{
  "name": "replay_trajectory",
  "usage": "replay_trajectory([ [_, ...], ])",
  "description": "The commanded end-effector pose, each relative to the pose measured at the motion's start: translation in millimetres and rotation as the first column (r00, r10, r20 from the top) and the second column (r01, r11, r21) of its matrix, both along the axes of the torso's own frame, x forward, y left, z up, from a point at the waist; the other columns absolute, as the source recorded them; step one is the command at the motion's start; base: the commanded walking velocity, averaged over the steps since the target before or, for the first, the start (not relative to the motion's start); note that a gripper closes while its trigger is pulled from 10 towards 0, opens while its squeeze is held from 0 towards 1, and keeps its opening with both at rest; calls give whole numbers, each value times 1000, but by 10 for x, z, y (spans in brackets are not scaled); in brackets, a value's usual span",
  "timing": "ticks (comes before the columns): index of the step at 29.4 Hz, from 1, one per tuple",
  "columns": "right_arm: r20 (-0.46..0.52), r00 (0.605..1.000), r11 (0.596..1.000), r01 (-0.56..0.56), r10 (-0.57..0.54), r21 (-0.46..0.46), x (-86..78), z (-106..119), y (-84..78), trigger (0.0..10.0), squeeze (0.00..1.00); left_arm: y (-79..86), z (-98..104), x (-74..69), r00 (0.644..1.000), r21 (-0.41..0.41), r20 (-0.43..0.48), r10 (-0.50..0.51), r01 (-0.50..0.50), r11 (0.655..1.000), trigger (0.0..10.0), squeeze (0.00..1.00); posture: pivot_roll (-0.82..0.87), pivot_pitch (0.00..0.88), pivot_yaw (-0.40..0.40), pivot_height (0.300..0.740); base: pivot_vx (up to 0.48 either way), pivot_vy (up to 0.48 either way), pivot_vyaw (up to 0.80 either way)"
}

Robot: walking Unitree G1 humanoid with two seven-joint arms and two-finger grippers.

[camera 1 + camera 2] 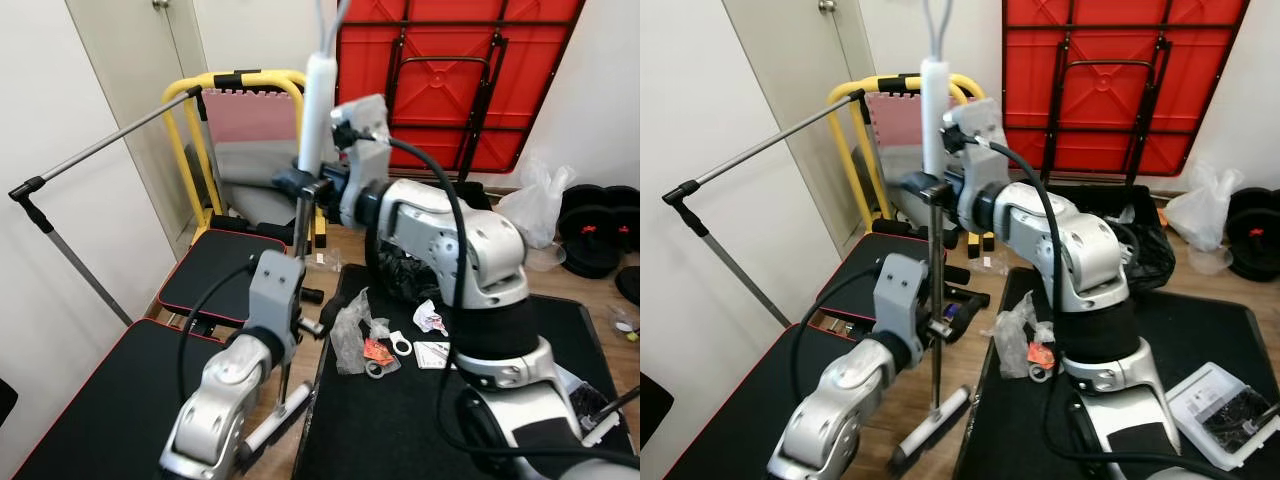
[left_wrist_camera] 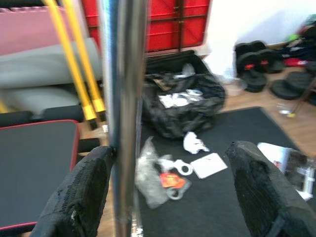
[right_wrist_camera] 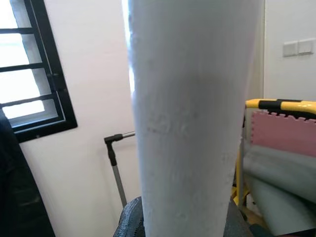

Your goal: Sweep floor

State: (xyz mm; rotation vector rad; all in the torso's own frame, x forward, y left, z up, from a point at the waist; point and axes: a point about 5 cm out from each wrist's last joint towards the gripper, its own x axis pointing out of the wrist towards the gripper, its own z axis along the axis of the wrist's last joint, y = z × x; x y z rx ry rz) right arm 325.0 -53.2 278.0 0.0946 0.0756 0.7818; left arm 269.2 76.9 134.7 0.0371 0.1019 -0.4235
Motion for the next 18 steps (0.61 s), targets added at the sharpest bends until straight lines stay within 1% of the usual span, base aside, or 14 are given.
replay_trajectory([
  [1, 28, 997, 996, -77, 76, 44, -65, 136, 120, 10000, 0, -3, 4, 45, 999, 12, 4, 51, -52, 999, 10000, 239, -188, 0, -2, 740, 0, 0, 0],
  [2, 27, 997, 996, -78, 77, 45, -66, 137, 124, 10000, 0, -6, 10, 52, 998, 10, 6, 55, -56, 998, 10000, 0, -188, 0, -2, 740, 0, 0, 0],
  [5, 10, 997, 996, -80, 80, 50, -72, 132, 126, 10000, 0, 0, 94, 96, 994, -22, 56, 92, -91, 996, 10000, 0, -190, 0, -4, 740, 0, 0, 0],
  [7, 6, 997, 996, -80, 80, 50, -75, 132, 127, 10000, 0, 7, 112, 106, 993, -27, 66, 102, -101, 995, 10000, 0, -190, 0, -4, 740, 0, 0, 0],
  [9, 9, 998, 997, -66, 65, 41, -64, 132, 94, 10000, 0, 73, 118, 117, 990, 31, 94, 107, -110, 993, 10000, 0, -197, 0, -1, 740, 0, 0, 0],
  [10, 7, 999, 998, -45, 45, 40, -40, 131, 52, 10000, 0, 171, 124, 125, 987, 51, 108, 122, -128, 991, 10000, 0, -193, 0, -2, 740, 0, 0, 0],
  [11, 6, 999, 998, -39, 38, 41, -32, 130, 40, 10000, 0, 224, 137, 130, 984, 47, 117, 135, -141, 989, 10000, 0, -191, 0, -3, 740, 0, 0, 0],
  [12, 4, 999, 999, -35, 35, 41, -28, 130, 33, 10000, 0, 258, 145, 135, 982, 44, 123, 145, -152, 987, 8667, 0, -191, 0, -3, 740, 0, 0, 0],
  [13, 4, 999, 999, -35, 35, 41, -28, 130, 33, 10000, 0, 258, 145, 135, 982, 44, 123, 145, -152, 987, 8667, 0, -191, 0, -3, 740, 0, 0, 0],
  [14, 3, 999, 998, -34, 34, 48, -27, 135, 33, 10000, 0, 283, 196, 130, 982, 6, 143, 123, -125, 992, 0, 0, -186, 0, -4, 740, 0, 0, 0],
  [16, 3, 999, 998, -37, 37, 53, -30, 140, 41, 10000, 0, 246, 248, 107, 983, -13, 167, 71, -70, 997, 0, 0, -186, 0, -4, 740, 0, 0, 0],
  [18, 2, 999, 998, -44, 44, 55, -37, 145, 55, 10000, 0, 179, 281, 86, 983, -36, 180, 40, -34, 999, 0, 0, -184, 0, -5, 740, 0, 0, 0],
])
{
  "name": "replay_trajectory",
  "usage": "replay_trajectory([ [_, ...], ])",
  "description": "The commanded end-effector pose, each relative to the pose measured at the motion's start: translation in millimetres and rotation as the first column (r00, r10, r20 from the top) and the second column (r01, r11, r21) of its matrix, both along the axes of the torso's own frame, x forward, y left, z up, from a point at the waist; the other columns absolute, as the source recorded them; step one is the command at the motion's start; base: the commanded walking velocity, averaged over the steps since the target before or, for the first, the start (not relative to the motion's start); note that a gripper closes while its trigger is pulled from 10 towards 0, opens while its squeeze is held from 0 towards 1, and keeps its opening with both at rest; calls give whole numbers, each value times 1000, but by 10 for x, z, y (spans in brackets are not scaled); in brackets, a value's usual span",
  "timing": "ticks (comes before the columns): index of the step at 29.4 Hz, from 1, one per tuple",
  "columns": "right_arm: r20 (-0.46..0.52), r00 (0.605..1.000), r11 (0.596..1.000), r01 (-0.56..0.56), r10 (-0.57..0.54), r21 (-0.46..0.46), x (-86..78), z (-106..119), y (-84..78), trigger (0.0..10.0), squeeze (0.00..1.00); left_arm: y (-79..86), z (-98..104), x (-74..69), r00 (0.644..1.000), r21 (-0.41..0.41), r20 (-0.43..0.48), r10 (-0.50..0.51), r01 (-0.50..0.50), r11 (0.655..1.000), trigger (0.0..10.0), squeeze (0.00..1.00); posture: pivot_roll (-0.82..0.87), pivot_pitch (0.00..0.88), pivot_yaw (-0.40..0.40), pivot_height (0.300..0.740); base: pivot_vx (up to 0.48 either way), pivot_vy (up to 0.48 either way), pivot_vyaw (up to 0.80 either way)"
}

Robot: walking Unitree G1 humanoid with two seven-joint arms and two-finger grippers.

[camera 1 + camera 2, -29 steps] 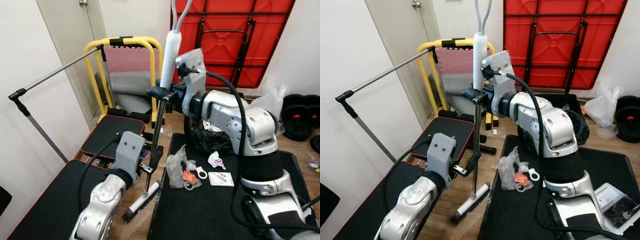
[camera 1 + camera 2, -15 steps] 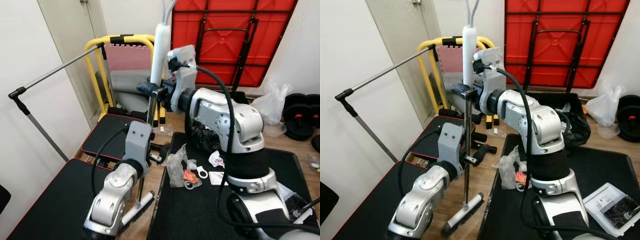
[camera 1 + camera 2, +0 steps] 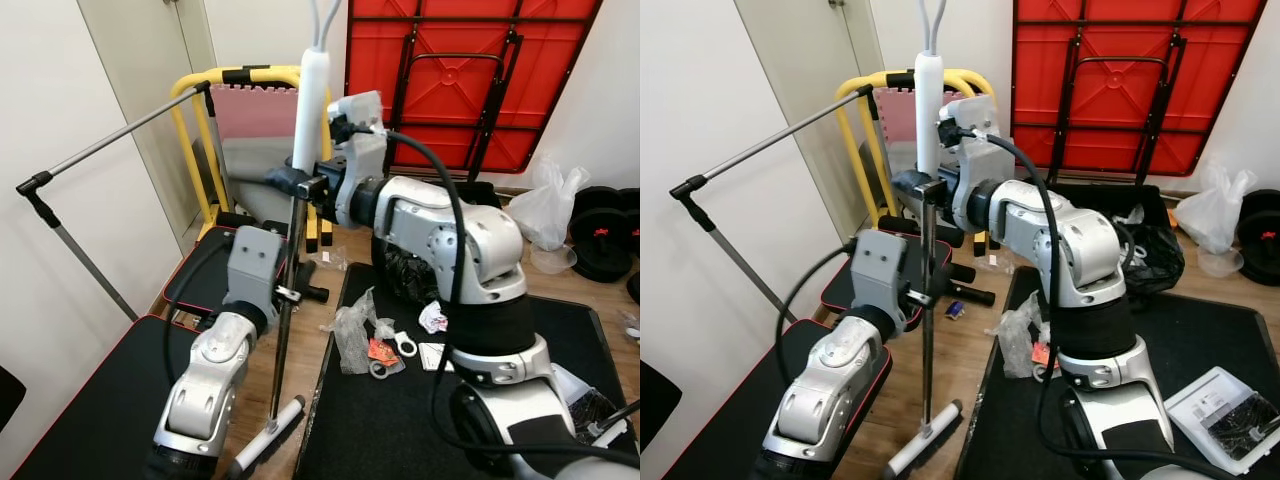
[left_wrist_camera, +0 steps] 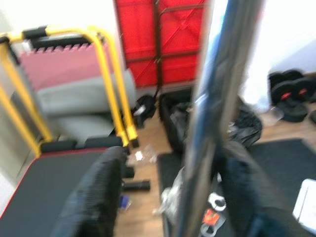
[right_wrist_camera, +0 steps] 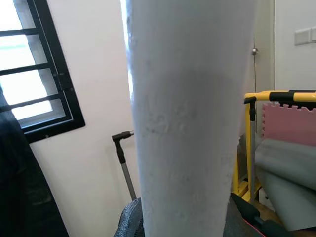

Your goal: Sweep floor

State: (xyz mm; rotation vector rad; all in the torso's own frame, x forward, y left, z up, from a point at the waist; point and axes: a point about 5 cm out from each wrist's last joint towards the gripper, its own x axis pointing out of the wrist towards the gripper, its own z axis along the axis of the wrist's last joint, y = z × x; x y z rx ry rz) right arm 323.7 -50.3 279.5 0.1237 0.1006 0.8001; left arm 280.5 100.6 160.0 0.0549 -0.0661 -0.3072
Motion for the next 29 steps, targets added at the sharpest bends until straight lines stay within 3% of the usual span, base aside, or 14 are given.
replay_trajectory([
  [1, 33, 999, 999, -24, 23, 37, -24, 129, 26, 10000, 0, -58, 27, -27, 997, -13, 14, -76, 76, 997, 0, 0, -184, 0, -5, 740, 0, 0, 0],
  [11, 27, 999, 999, -29, 28, 34, -39, 122, 25, 10000, 0, -257, -13, -60, 989, -62, -4, -146, 145, 987, 0, 0, -195, 0, -2, 740, 0, 0, 0],
  [15, 23, 999, 999, -25, 24, 31, -36, 109, 17, 10000, 0, -365, 31, -119, 969, -76, 18, -247, 248, 966, 0, 0, -195, 0, 1, 740, 0, 0, 0],
  [24, 14, 1000, 999, -25, 24, 23, -33, 71, 12, 10000, 0, -403, 43, -170, 952, -68, 35, -304, 305, 950, 0, 0, -193, 0, 0, 740, 0, 0, 0],
  [25, 22, 999, 999, -36, 36, 17, -35, 54, -22, 10000, 733, -388, 57, -179, 948, -70, 42, -315, 317, 946, 0, 0, -193, 0, 0, 740, 0, 0, 0],
  [26, 34, 997, 998, -65, 65, 10, -45, 44, -70, 10000, 1000, -368, 67, -191, 943, -68, 47, -330, 333, 941, 0, 0, -188, 0, -4, 740, 0, 0, 0],
  [28, 91, 982, 986, -165, 166, -20, -106, 62, -198, 10000, 1000, -322, 65, -217, 931, -58, 41, -363, 365, 929, 0, 0, -186, 0, -6, 740, 0, 0, 0],
  [29, 91, 982, 986, -165, 166, -20, -106, 62, -198, 10000, 1000, -322, 65, -217, 931, -58, 41, -363, 365, 929, 0, 0, -186, 0, -6, 740, 0, 0, 0],
])
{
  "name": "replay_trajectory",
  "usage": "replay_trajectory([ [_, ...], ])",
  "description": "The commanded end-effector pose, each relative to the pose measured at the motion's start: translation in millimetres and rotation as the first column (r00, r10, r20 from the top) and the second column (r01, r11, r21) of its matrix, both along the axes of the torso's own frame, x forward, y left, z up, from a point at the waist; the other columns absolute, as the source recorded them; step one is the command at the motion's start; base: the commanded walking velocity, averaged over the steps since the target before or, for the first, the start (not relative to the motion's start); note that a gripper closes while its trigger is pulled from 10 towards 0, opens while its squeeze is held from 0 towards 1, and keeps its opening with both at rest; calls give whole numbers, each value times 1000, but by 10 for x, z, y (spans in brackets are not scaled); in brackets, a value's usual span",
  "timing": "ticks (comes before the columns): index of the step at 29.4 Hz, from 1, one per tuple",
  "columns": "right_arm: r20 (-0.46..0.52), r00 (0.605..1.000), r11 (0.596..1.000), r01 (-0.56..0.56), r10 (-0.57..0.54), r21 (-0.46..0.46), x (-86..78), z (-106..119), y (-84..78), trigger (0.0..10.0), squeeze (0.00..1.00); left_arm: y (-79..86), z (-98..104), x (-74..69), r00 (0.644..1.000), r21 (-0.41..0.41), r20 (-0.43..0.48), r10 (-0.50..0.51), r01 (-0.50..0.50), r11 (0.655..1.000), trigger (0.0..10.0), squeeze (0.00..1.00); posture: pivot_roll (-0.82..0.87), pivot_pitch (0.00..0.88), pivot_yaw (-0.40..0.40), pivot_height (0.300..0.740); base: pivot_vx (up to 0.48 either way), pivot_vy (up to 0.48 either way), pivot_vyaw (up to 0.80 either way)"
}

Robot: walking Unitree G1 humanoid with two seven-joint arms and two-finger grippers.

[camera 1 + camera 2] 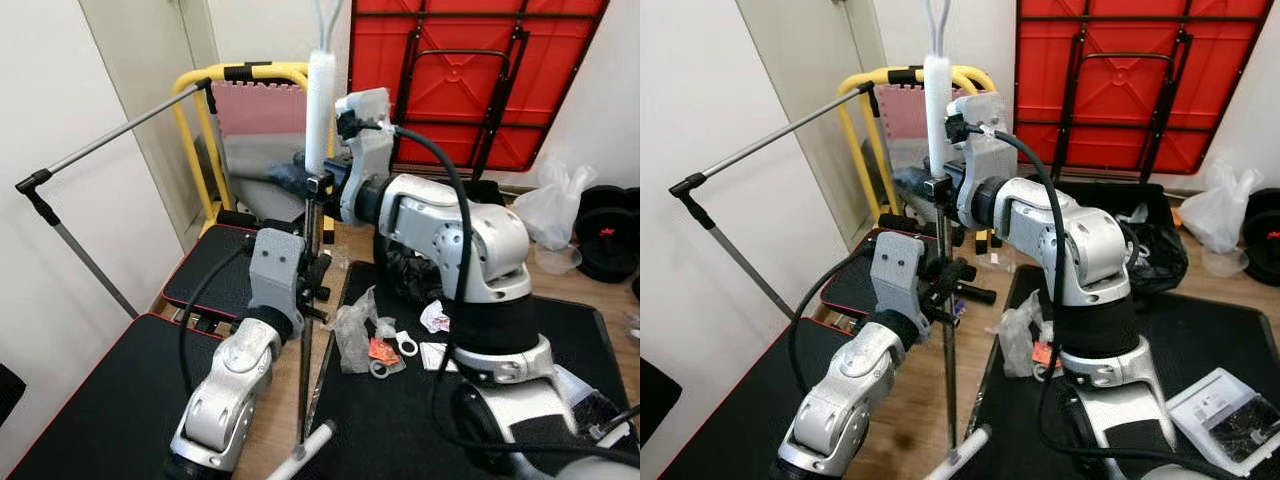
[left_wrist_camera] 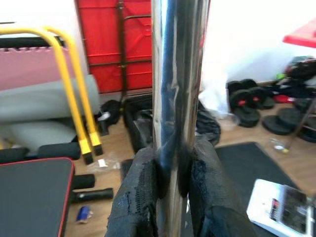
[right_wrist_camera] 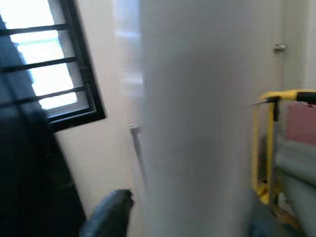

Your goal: Sweep floor

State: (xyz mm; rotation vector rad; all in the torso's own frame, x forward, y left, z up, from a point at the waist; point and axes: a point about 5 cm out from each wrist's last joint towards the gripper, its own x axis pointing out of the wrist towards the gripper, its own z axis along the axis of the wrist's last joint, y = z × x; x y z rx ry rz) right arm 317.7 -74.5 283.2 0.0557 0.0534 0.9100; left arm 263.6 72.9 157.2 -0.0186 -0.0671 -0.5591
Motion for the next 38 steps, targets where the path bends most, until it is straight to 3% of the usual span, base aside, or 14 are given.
replay_trajectory([
  [1, 85, 987, 990, -138, 139, -23, -122, 40, -55, 10000, 1000, -22, 77, -79, 987, 4, 39, -154, 154, 988, 0, 0, -185, 0, -6, 740, 0, 0, 0],
  [2, 139, 962, 971, -227, 235, -74, -221, 39, -184, 10000, 588, 8, 44, -126, 979, 24, 19, -204, 203, 979, 0, 0, -188, 0, -5, 740, 0, 0, 0],
  [6, 166, 939, 952, -284, 300, -113, -293, 34, -262, 10000, 588, 27, 22, -159, 972, 37, 5, -237, 236, 971, 0, 0, -188, 0, -5, 740, 0, 0, 0],
  [7, 160, 924, 935, -329, 348, -135, -345, 21, -385, 10000, 0, 60, -19, -218, 957, 58, -20, -290, 291, 955, 0, 0, -189, 0, -3, 740, 0, 0, 0],
  [8, 149, 915, 924, -356, 375, -141, -368, 18, -500, 10000, 0, 88, -56, -285, 937, 80, -49, -347, 350, 933, 0, 0, -192, 0, -2, 740, 0, 0, 0],
  [9, 149, 915, 924, -356, 375, -141, -368, 18, -500, 10000, 0, 88, -56, -285, 937, 80, -49, -347, 350, 933, 0, 0, -192, 0, -2, 740, 0, 0, 0],
  [11, 137, 905, 913, -386, 402, -128, -370, 54, -643, 10000, 0, 112, -112, -396, 894, 108, -102, -437, 447, 888, 0, 0, -192, 0, -1, 740, 0, 0, 0],
  [13, 141, 898, 908, -402, 417, -119, -370, 78, -661, 10000, 0, 109, -128, -428, 879, 119, -120, -462, 475, 872, 0, 0, -191, 0, 3, 740, 0, 0, 0],
  [15, 141, 862, 873, -478, 488, -98, -412, 128, -637, 10000, 0, 87, -141, -462, 855, 126, -138, -501, 517, 847, 0, 0, -190, 0, 1, 740, 0, 0, 0],
  [16, 141, 862, 873, -478, 488, -98, -412, 128, -637, 10000, 0, 87, -141, -462, 855, 126, -138, -501, 517, 847, 0, 0, -190, 0, 1, 740, 0, 0, 0],
  [20, 110, 763, 771, -627, 637, -110, -507, 130, -603, 10000, 0, 32, -134, -495, 822, 127, -140, -553, 568, 813, 0, 0, -190, 0, -10, 740, 0, 0, 0],
  [28, 43, 715, 714, -689, 697, -123, -495, 38, -522, 10000, 0, -33, -137, -555, 795, 124, -152, -588, 605, 786, 0, 0, -191, 0, -20, 740, 0, 0, 0],
  [29, 30, 715, 712, -692, 699, -119, -478, 7, -496, 0, 0, -44, -134, -564, 790, 121, -152, -594, 612, 782, 0, 0, -190, 0, -21, 740, 0, 0, 0],
  [38, -24, 711, 707, -701, 702, -98, -436, -155, -424, 0, 0, -88, -107, -635, 774, 107, -148, -615, 631, 768, 0, 0, -188, 0, -31, 740, 0, 0, 0],
])
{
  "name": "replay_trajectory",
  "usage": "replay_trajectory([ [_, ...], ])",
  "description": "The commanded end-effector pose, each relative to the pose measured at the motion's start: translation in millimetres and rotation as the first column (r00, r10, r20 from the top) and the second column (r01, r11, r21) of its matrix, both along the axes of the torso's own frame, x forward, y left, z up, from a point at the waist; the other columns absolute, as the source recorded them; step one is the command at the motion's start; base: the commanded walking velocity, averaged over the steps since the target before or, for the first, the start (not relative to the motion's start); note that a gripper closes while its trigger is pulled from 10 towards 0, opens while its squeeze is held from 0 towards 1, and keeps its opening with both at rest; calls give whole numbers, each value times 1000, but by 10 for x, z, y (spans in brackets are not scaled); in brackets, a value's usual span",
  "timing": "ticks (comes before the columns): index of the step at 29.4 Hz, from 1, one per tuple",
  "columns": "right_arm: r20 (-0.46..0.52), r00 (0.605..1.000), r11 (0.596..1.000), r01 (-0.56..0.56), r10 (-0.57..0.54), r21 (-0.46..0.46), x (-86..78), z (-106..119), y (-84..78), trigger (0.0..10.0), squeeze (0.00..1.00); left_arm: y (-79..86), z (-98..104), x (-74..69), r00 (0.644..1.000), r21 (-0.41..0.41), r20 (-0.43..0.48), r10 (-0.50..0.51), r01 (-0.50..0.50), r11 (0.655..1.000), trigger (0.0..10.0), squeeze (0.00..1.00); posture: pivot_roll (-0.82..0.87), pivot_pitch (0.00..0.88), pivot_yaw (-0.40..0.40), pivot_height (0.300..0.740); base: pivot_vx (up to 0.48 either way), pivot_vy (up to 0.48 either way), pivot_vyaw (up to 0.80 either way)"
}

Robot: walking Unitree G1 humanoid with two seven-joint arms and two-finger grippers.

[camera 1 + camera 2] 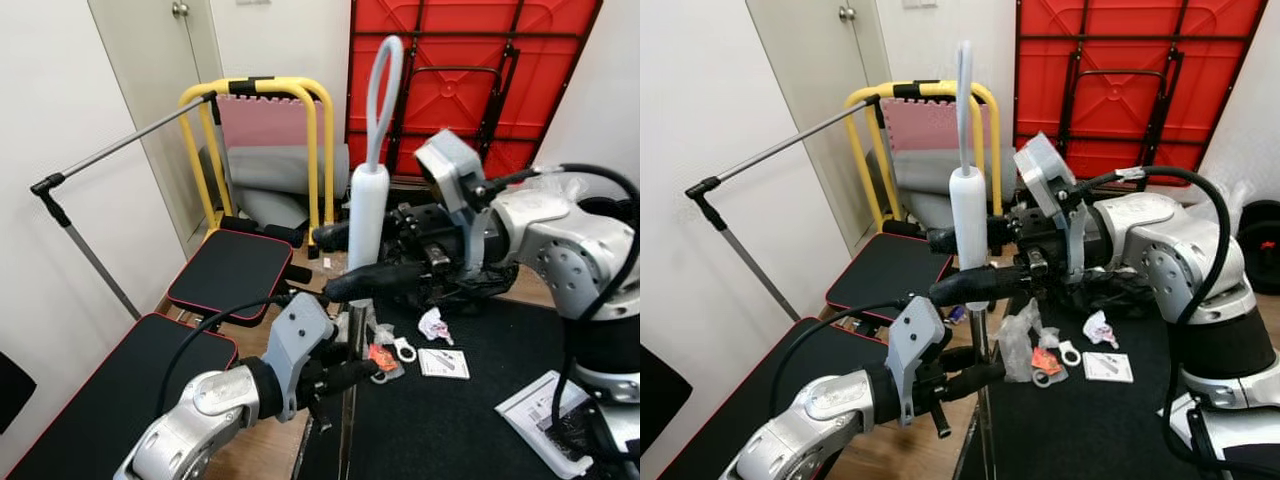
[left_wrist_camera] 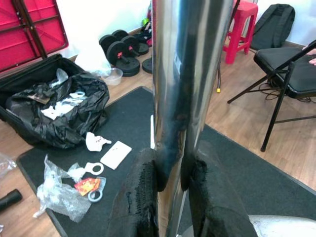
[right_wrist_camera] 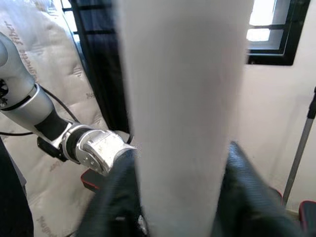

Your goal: Sweep floor

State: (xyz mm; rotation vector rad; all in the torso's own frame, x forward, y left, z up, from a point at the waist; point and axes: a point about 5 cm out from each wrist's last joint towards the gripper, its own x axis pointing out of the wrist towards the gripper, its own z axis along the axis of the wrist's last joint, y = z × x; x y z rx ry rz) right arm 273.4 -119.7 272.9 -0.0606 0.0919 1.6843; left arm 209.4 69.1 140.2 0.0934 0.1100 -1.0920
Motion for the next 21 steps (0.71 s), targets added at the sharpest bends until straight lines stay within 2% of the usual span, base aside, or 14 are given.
replay_trajectory([
  [1, -5, 1000, 1000, 1, -1, -26, 9, -73, 37, 0, 0, -55, 65, -100, 989, -25, 1, -148, 148, 989, 0, 0, -188, 0, -31, 740, 0, 0, 0],
  [11, 1, 1000, 1000, 25, -25, -18, 40, -108, 87, 0, 0, -88, 79, -111, 987, -35, 1, -162, 162, 986, 0, 0, -189, 0, -33, 740, 0, 0, 0],
  [13, 18, 998, 998, 64, -64, -6, 74, -99, 90, 0, 0, -79, 81, -69, 992, -28, 22, -123, 123, 992, 0, 0, -189, 0, -33, 740, 0, 0, 0],
  [14, 37, 991, 991, 131, -131, 12, 130, -84, 90, 0, 0, -43, 97, 34, 999, -45, 42, -28, 30, 999, 10000, 141, -189, 0, -33, 740, 0, 0, 0],
  [15, 37, 991, 991, 131, -131, 12, 130, -84, 90, 0, 0, -43, 97, 34, 999, -45, 42, -28, 30, 999, 10000, 141, -189, 0, -33, 740, 0, 0, 0],
  [16, 57, 978, 980, 198, -200, 31, 184, -70, 88, 0, 0, 8, 129, 116, 997, -87, 41, 59, -55, 995, 10000, 1000, -192, 0, -31, 740, 0, 0, 0],
  [18, 98, 940, 945, 321, -326, 63, 267, -53, 66, 0, 0, 157, 203, 216, 981, -156, 42, 192, -183, 971, 10000, 1000, -192, 0, -31, 740, 0, 0, 0],
  [19, 98, 940, 945, 321, -326, 63, 267, -53, 66, 0, 0, 157, 203, 216, 981, -156, 42, 192, -183, 971, 10000, 1000, -192, 0, -31, 740, 0, 0, 0],
  [21, 123, 908, 916, 393, -400, 78, 305, -51, 41, 0, 0, 281, 258, 228, 971, -196, 34, 238, -227, 954, 10000, 1000, -194, 0, -28, 740, 0, 0, 0],
])
